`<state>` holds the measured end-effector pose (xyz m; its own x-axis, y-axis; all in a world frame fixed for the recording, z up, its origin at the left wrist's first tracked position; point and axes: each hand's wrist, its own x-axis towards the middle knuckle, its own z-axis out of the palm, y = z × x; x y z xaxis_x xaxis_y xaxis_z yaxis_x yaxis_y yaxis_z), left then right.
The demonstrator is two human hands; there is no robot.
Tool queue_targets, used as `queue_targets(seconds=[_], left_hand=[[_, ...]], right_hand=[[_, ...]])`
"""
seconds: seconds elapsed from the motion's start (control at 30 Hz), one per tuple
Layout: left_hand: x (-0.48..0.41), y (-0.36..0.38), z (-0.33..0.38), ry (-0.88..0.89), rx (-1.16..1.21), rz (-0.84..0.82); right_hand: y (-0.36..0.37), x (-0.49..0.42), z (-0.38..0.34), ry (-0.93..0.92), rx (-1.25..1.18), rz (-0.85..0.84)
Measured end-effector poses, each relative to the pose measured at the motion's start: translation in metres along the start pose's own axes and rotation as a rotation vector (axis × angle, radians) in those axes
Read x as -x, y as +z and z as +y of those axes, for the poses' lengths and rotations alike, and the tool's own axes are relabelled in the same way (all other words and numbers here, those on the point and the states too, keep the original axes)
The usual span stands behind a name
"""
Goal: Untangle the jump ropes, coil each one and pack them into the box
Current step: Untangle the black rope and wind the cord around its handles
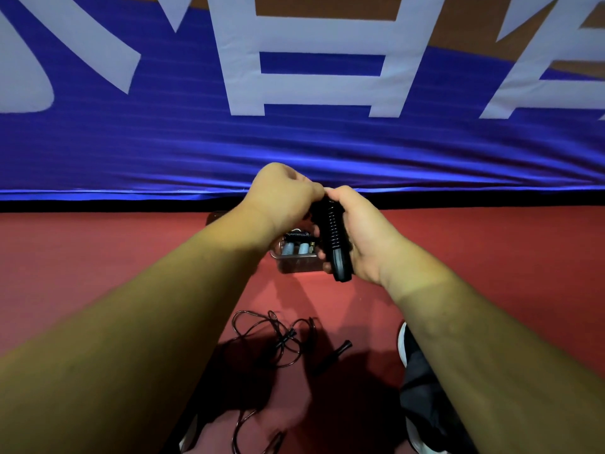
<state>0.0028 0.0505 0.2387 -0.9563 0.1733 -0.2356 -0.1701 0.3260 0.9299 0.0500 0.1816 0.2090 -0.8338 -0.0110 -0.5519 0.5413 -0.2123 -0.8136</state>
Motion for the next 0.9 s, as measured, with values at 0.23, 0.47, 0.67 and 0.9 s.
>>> queue_targets(seconds=[0.23,0.47,0.67,0.9], left_hand=[[0.015,0.012,-0.005,0.245,-0.200,0.165],[0.010,0.013,-0.013,0.259,-0.127,0.066],[-0.005,0.001,-0.018,-0.065,0.356,-0.185],[-0.010,-0.014,-0.019,-0.292,0.498,-0.321]], right_hand=[[0.003,0.006,-0.005,-0.044,-0.066,-0.032],[-0.009,-0.005,0.005,-0.010,-0.099,0.045],[-0.020,-0.006,0.000,0.032,-0.072,-0.036],[-0.025,-0.005,-0.003,0.076,0.036,-0.149]])
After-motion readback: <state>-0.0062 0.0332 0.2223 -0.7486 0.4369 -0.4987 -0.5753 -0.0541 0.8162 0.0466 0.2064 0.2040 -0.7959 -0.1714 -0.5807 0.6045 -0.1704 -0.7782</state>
